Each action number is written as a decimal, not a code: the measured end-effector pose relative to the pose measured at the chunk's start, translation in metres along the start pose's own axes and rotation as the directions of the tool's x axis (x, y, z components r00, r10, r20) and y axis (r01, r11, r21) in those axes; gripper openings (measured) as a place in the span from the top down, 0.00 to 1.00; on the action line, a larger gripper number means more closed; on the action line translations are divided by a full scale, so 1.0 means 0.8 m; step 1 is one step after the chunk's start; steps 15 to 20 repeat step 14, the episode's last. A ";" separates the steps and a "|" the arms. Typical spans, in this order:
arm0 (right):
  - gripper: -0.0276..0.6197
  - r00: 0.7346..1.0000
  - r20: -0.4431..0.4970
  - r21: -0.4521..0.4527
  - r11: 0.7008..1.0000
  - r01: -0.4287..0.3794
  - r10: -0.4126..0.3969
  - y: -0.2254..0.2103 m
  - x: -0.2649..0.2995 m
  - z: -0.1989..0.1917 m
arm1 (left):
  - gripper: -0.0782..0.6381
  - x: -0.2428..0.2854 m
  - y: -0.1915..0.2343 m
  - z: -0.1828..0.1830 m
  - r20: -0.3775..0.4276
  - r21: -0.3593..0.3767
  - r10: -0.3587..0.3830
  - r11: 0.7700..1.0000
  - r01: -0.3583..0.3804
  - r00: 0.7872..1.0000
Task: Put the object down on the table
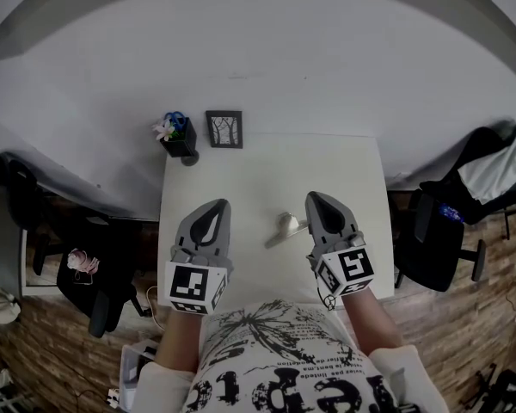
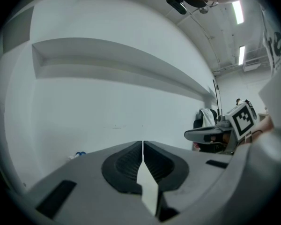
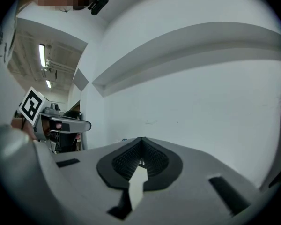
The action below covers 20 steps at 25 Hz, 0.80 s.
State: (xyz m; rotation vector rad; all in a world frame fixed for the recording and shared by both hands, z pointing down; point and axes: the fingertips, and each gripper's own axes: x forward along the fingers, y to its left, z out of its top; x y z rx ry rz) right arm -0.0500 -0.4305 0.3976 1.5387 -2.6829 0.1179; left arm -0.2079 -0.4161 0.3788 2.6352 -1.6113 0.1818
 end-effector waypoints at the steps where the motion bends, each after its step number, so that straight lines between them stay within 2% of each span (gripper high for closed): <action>1: 0.97 1.000 0.009 -0.003 1.000 0.000 0.000 0.002 -0.002 0.004 | 0.87 0.000 0.000 0.000 0.000 0.000 0.000 1.000 0.000 1.000; 7: 0.97 1.000 0.017 -0.012 1.000 0.005 -0.005 0.008 -0.005 0.014 | 0.87 0.001 -0.002 0.001 0.007 -0.004 -0.002 1.000 0.002 1.000; 12: 0.97 1.000 0.012 0.042 0.999 0.021 -0.021 0.003 -0.008 0.010 | 0.87 0.004 -0.010 -0.006 -0.011 -0.023 -0.024 0.999 0.023 1.000; 20: 0.97 0.999 0.021 0.047 0.999 0.024 -0.025 0.003 -0.010 0.014 | 0.87 0.005 -0.013 -0.009 -0.016 -0.027 -0.030 0.999 0.030 0.999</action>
